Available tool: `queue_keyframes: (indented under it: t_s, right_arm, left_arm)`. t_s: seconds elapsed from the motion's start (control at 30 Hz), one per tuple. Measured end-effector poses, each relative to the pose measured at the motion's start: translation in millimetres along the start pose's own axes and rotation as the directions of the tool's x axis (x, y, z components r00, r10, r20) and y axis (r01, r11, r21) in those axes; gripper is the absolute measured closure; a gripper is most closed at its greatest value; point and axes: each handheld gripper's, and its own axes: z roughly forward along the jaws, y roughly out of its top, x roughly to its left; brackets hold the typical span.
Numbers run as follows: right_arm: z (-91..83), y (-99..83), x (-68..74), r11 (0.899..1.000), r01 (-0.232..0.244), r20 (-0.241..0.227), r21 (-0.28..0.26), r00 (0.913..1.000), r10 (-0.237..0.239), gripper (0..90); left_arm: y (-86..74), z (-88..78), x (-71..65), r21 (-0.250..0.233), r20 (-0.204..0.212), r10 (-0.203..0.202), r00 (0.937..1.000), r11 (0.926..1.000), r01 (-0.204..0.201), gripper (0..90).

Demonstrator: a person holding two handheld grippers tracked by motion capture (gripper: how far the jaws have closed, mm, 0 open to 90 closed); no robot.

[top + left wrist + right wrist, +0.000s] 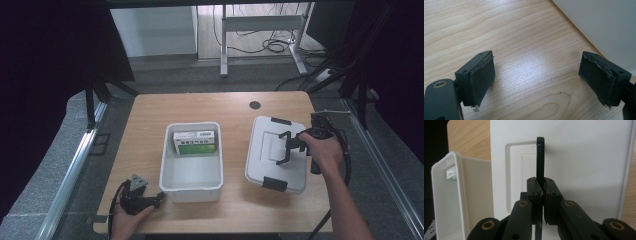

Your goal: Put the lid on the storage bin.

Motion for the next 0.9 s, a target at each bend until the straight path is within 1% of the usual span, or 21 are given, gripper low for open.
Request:
queue_keyframes:
  t_s: [0.1, 0.23, 0.43, 0.57, 0.7, 0.73, 0.9]
  right_arm:
    - [-3.7, -0.8, 4.1, 1.000, 0.007, -0.015, -0.004, 0.9999, -0.007, 84.7]
    - [-7.5, -1.7, 7.8, 1.000, 0.023, -0.022, -0.007, 0.9995, -0.023, 84.7]
    - [-12.4, -2.9, 13.0, 0.999, 0.030, -0.044, -0.019, 0.9985, -0.031, 84.7]
    - [-15.6, -3.7, 15.3, 0.999, 0.045, -0.051, -0.027, 0.9976, -0.046, 84.7]
    - [-19.4, -4.2, 18.4, 0.999, 0.043, -0.060, -0.030, 0.9972, -0.044, 84.7]
    - [-20.2, -4.4, 18.8, 0.998, 0.051, -0.063, -0.033, 0.9966, -0.053, 84.7]
    - [-23.5, -5.2, 22.8, 0.997, 0.061, -0.073, -0.036, 0.9953, -0.064, 84.7]
  left_arm:
    - [0.0, 0.0, 0.0, 0.000, 0.000, 0.000, 1.0000, 1.0000, 0.000, 13.3]
    - [-0.1, -0.1, 0.0, -0.001, 0.000, 0.000, 1.0000, 1.0000, 0.000, 13.3]
    - [-0.3, 0.0, -0.2, -0.004, 0.000, -0.003, 1.0000, 1.0000, 0.003, 13.3]
    - [-0.3, 0.0, -0.1, -0.003, -0.001, -0.002, 1.0000, 1.0000, 0.002, 13.3]
    - [-0.3, 0.0, 0.0, -0.004, 0.000, 0.000, 1.0000, 1.0000, 0.000, 13.3]
    - [-0.3, 0.0, 0.0, -0.004, 0.000, 0.000, 1.0000, 1.0000, 0.000, 13.3]
    - [-0.3, -0.1, 0.0, -0.004, 0.000, 0.000, 1.0000, 1.0000, 0.000, 13.3]
